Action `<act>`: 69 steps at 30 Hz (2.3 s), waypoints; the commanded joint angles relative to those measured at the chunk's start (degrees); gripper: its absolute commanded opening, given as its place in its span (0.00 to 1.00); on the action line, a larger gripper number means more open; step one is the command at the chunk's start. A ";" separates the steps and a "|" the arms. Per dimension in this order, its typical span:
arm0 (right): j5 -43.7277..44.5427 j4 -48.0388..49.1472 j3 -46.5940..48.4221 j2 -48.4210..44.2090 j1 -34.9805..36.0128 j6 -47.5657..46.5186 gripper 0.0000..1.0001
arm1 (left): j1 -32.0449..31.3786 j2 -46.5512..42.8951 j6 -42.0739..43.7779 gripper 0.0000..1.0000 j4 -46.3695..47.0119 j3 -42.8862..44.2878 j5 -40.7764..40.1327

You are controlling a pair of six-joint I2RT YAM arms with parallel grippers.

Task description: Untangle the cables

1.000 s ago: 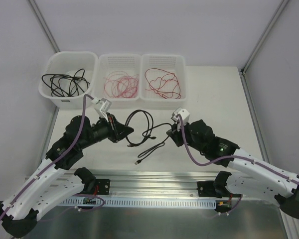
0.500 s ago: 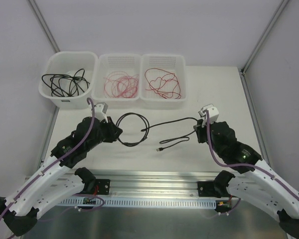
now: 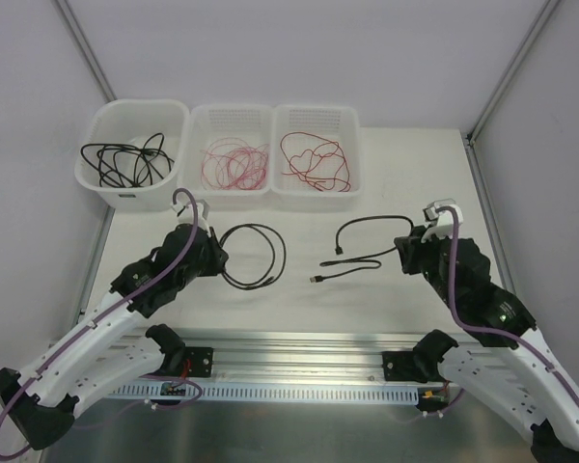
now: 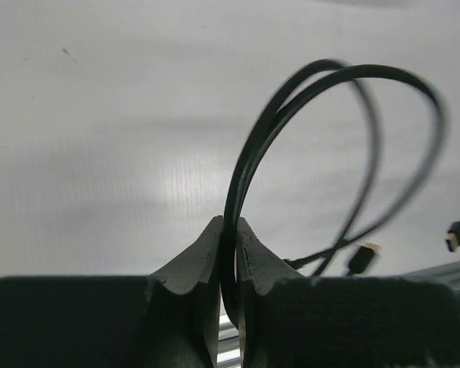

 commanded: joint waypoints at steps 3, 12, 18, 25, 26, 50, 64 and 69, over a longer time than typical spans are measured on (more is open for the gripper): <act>-4.85 0.71 6.08 -1.57 -0.92 1.62 0.01 | -0.15 0.98 -0.10 0.00 -3.08 0.46 -4.77; -9.62 1.16 7.49 1.51 -0.92 0.74 0.01 | -0.15 0.63 0.42 0.00 -2.20 3.09 -3.97; -7.43 1.23 1.79 5.20 -0.83 1.44 0.01 | 0.11 1.06 4.46 0.00 -0.97 9.15 -8.63; -12.25 3.87 -3.75 7.58 -1.01 4.69 0.01 | 12.13 8.18 11.41 0.00 3.42 21.53 0.40; -12.78 4.13 -4.11 7.49 -1.01 4.96 0.01 | 17.29 9.67 12.11 0.00 4.04 22.77 2.33; -21.20 0.36 -4.99 -1.03 -0.92 3.38 0.01 | 48.63 43.23 2.09 0.00 41.30 35.18 -0.37; -21.04 -2.37 -2.71 1.25 -1.01 1.80 0.01 | 57.86 61.81 -5.21 0.57 40.61 37.99 11.57; -21.48 -2.02 -2.97 0.82 -1.01 2.67 0.01 | 57.95 57.07 -4.93 0.85 40.61 34.92 14.30</act>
